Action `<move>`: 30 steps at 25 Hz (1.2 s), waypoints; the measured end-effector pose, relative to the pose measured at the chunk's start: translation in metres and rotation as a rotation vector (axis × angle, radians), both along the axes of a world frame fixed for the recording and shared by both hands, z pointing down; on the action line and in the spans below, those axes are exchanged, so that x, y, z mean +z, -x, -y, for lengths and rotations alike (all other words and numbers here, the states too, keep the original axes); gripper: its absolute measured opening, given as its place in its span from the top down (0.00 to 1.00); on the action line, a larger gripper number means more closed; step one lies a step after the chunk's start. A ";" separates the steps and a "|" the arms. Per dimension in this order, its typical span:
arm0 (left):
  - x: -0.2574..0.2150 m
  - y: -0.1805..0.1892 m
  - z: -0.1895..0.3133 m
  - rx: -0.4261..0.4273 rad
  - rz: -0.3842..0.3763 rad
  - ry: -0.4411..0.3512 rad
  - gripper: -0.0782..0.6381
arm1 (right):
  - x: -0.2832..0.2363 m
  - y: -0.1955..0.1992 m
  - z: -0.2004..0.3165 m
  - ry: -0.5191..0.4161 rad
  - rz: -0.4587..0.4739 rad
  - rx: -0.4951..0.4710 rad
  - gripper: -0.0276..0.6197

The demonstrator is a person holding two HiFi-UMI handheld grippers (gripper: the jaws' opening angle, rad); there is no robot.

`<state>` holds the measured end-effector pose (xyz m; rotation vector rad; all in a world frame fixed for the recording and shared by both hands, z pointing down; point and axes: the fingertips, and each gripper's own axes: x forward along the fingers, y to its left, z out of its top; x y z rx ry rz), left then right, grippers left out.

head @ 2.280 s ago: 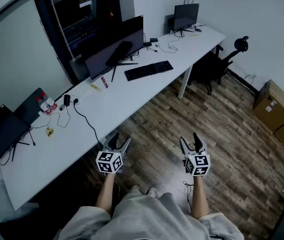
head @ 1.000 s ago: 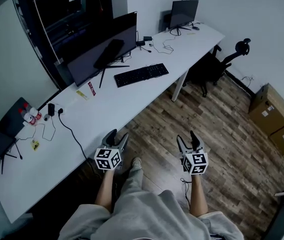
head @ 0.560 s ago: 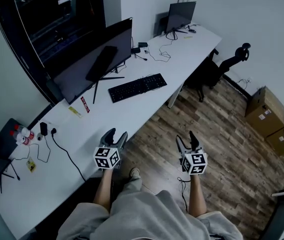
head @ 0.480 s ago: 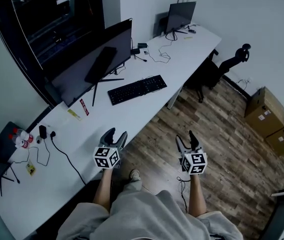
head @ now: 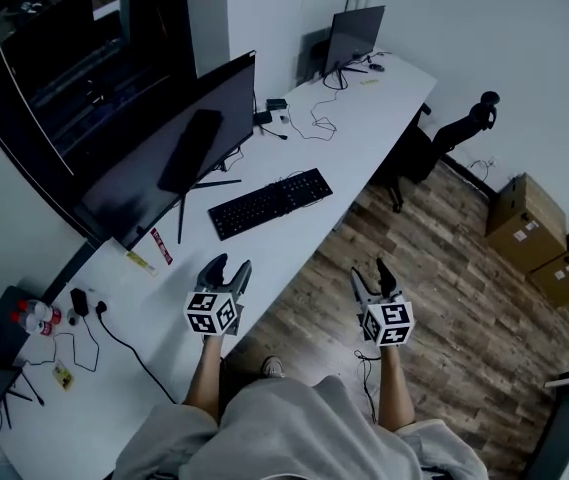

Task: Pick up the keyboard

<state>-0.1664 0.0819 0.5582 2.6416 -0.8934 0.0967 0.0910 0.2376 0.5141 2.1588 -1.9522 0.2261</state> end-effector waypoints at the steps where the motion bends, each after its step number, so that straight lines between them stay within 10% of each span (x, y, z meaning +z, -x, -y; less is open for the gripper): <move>1: -0.001 -0.003 0.007 0.003 0.000 -0.002 0.53 | -0.001 -0.002 0.005 -0.001 -0.003 0.003 0.55; 30: 0.019 -0.055 0.093 0.059 0.032 0.024 0.53 | 0.023 -0.050 0.067 0.005 0.044 0.086 0.56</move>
